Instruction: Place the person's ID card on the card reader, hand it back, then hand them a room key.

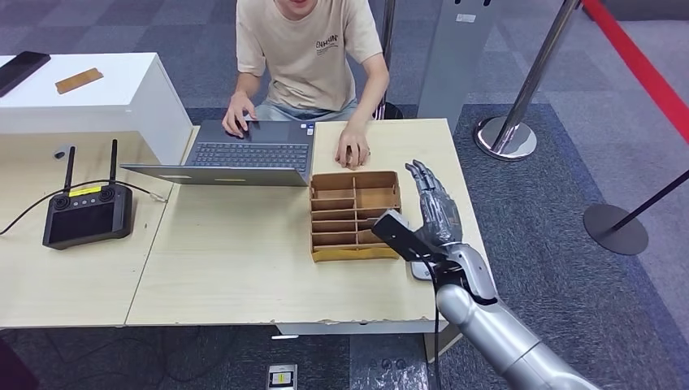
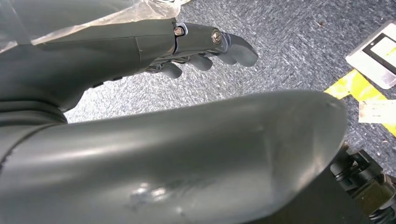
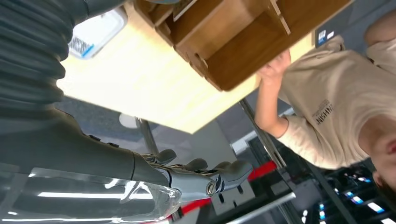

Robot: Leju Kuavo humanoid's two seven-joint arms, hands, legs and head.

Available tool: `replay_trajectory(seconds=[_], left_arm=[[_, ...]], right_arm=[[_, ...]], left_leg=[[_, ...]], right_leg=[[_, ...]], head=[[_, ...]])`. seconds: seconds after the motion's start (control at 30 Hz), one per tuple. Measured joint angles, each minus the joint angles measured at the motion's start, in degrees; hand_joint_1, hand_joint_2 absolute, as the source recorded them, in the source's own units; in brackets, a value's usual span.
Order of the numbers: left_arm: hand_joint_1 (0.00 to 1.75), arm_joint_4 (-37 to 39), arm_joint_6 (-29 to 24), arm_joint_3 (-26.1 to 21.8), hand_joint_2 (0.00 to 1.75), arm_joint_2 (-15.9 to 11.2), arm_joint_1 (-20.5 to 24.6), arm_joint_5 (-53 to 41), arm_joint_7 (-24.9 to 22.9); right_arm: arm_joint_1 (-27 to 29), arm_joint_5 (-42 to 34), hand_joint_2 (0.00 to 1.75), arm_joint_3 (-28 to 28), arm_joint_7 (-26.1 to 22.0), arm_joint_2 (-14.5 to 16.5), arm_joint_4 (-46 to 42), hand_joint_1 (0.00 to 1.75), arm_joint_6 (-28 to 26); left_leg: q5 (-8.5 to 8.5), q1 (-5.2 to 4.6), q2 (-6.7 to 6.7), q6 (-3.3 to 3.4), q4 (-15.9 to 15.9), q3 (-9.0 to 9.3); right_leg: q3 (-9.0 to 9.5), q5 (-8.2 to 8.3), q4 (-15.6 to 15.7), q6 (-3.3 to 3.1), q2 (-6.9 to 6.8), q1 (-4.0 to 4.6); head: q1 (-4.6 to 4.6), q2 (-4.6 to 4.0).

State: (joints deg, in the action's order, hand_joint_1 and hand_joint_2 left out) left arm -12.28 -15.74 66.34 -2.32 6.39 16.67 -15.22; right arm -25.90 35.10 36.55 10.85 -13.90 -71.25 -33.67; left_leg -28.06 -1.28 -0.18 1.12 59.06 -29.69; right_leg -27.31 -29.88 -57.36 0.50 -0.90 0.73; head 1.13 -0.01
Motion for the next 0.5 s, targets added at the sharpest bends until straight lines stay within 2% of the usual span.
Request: replay_trajectory(seconds=[0.2,0.5], left_arm=[[0.00,0.0,-0.1,0.0,0.00,0.2,0.0,0.0,-0.1],[0.00,0.0,-0.4,0.0,0.00,0.2,0.0,0.0,-0.2]], right_arm=[[-0.2,-11.1,1.75,0.1,-5.6,1.4,4.3,0.00,0.2],[-0.7,-12.6,1.75,0.1,-6.4,2.1,9.5,0.00,-0.4]], left_leg=[[0.00,0.00,0.00,0.00,0.0,-0.01],[0.00,-0.01,0.00,0.00,0.0,0.00]], right_leg=[[-0.01,0.00,0.0,0.00,0.00,0.00],[-0.01,0.00,0.0,0.00,0.00,-0.01]], head=[[-0.01,0.01],[-0.01,0.01]])
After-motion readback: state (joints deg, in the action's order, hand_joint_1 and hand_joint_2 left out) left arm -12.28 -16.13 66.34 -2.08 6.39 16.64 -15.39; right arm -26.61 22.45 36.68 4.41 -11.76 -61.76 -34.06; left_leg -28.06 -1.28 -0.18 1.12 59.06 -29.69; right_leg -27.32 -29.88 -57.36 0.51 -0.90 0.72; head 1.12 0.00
